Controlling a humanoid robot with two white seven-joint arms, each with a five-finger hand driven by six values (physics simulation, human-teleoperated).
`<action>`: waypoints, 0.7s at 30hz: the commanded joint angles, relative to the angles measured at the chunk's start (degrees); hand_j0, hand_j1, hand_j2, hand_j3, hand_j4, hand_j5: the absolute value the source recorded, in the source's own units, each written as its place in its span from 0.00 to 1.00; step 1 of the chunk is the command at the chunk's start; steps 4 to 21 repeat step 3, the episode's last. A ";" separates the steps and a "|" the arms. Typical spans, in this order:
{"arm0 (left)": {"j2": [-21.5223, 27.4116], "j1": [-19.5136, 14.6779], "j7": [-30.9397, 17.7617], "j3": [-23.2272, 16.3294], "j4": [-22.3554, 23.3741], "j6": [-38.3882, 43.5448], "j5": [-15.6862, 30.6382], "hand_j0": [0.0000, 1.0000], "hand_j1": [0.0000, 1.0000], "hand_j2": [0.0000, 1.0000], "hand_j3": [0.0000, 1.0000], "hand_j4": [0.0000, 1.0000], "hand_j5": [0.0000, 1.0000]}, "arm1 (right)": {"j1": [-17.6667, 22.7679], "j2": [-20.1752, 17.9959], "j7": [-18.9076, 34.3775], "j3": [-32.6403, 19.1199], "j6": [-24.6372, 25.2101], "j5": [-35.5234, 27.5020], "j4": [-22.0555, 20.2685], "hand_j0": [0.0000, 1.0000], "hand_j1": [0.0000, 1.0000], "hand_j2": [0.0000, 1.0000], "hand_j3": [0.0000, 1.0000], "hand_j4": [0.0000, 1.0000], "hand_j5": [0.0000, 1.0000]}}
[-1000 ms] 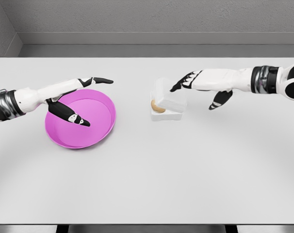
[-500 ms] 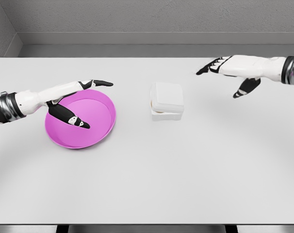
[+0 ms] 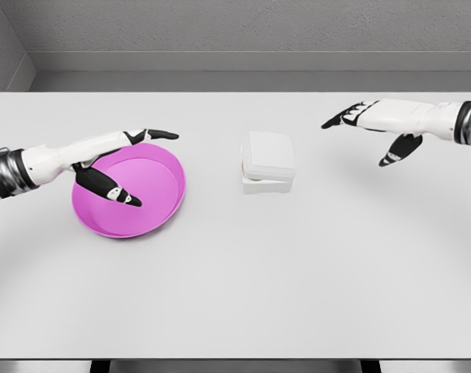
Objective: Pack egg into the box and close the box lid
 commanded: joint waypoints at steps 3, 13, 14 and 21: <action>0.10 0.18 0.02 0.12 -0.10 0.13 0.46 1.00 1.00 1.00 1.00 1.00 1.00 | -0.09 0.18 -0.02 -1.02 0.13 -0.21 3.43 1.00 1.00 1.00 1.00 1.00 1.00; 0.10 0.18 0.02 0.12 -0.10 0.13 0.46 1.00 1.00 1.00 1.00 1.00 1.00 | -0.09 0.18 -0.02 -1.02 0.13 -0.21 3.43 1.00 1.00 1.00 1.00 1.00 1.00; 0.10 0.18 0.02 0.12 -0.10 0.13 0.46 1.00 1.00 1.00 1.00 1.00 1.00 | -0.09 0.18 -0.02 -1.02 0.13 -0.21 3.43 1.00 1.00 1.00 1.00 1.00 1.00; 0.10 0.18 0.02 0.12 -0.10 0.13 0.46 1.00 1.00 1.00 1.00 1.00 1.00 | -0.09 0.18 -0.02 -1.02 0.13 -0.21 3.43 1.00 1.00 1.00 1.00 1.00 1.00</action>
